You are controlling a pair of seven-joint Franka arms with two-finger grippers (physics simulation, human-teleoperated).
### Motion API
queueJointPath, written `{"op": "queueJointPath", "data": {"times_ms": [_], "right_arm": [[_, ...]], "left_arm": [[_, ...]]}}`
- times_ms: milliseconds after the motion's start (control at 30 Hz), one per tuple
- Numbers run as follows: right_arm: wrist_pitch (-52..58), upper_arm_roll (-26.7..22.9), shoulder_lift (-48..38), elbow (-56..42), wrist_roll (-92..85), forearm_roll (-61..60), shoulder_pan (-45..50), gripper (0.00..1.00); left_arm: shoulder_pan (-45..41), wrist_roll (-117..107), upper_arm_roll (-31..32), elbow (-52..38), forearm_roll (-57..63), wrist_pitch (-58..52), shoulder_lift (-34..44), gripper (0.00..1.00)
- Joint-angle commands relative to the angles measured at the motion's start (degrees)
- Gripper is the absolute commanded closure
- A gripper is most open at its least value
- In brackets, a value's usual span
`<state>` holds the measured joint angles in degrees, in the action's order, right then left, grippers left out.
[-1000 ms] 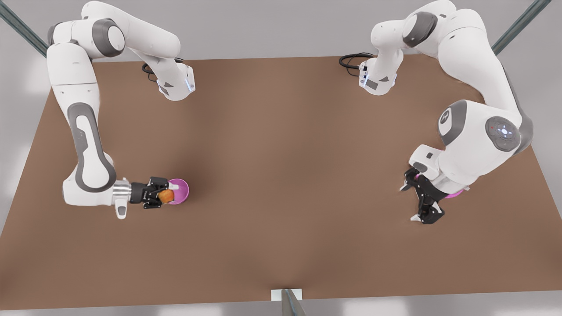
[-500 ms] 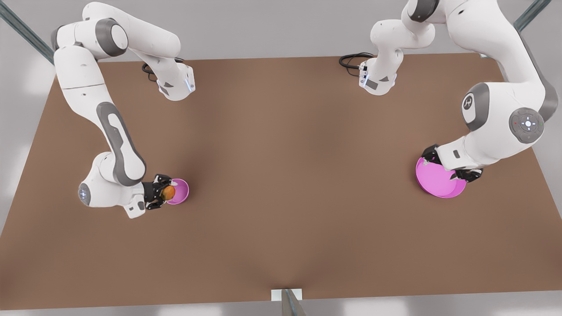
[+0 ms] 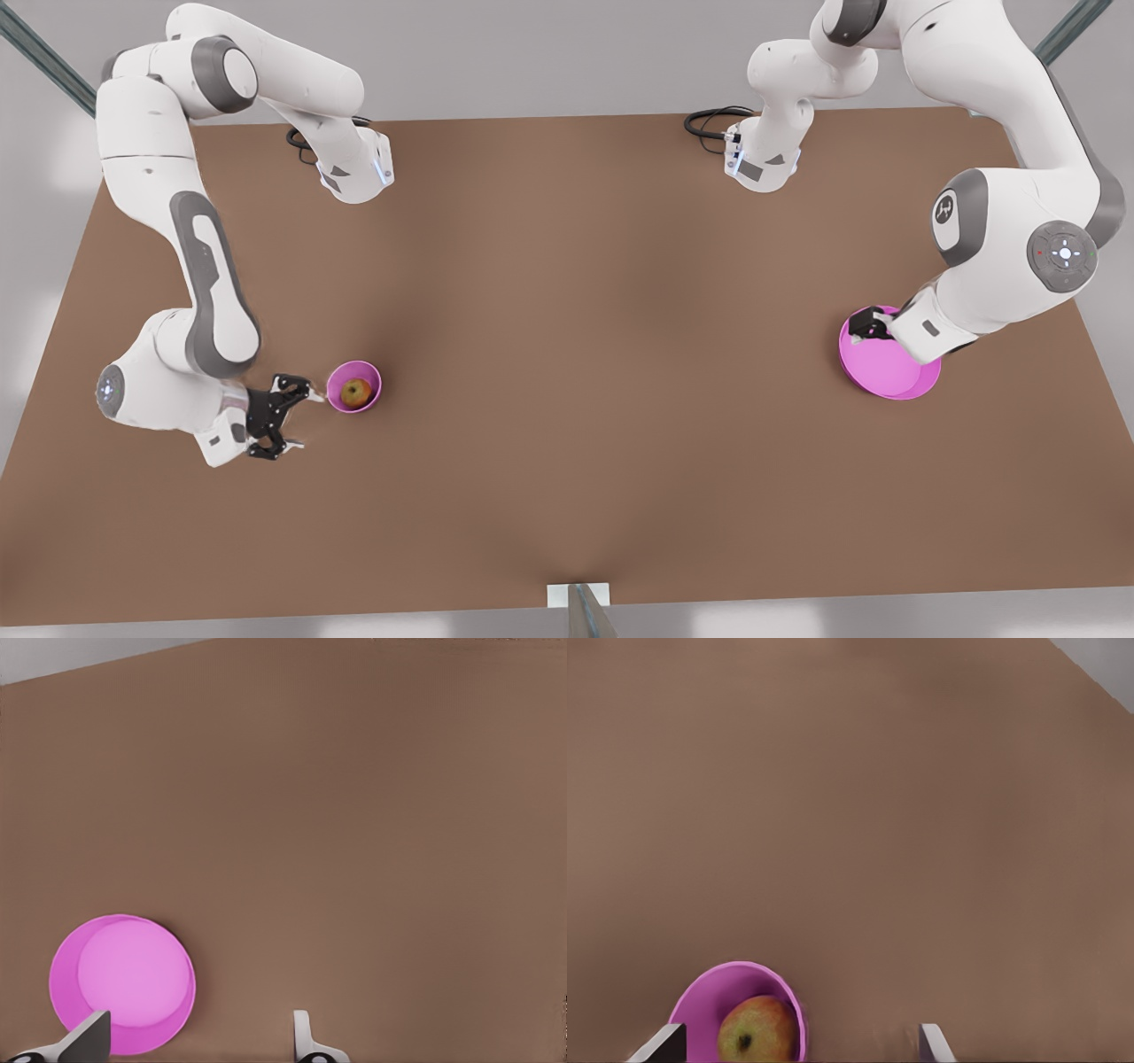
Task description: Use the left arm to pick up the apple from the plate, transfer it to the gripper of the right arm, and then use the right arm to place it into the bowl
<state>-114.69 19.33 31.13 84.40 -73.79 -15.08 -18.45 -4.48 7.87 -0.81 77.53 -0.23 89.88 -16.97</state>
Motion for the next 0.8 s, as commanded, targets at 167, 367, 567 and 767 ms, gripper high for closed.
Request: {"op": "queueJointPath", "data": {"times_ms": [167, 367, 567, 767], "right_arm": [[33.65, -4.80, -18.73, -13.05, 75.27, 19.57, 12.62, 0.00], [36.91, -17.75, -21.82, -11.54, 73.79, 17.10, 18.02, 0.00], [34.53, -17.66, -19.62, -12.06, 79.68, 17.19, 19.51, 0.00], [35.06, -18.19, -11.53, -21.91, 79.15, 15.87, 19.16, 0.00]], "left_arm": [[-0.09, -12.53, 0.11, -0.28, -0.21, 0.20, -0.17, 0.00], [0.00, -11.65, 0.20, -1.24, -1.09, 0.20, -0.96, 0.00], [0.00, -11.65, 0.11, -1.51, -1.09, 0.20, -1.05, 0.00], [0.00, -11.65, 0.11, -1.51, -1.09, 0.12, -1.05, 0.00]]}}
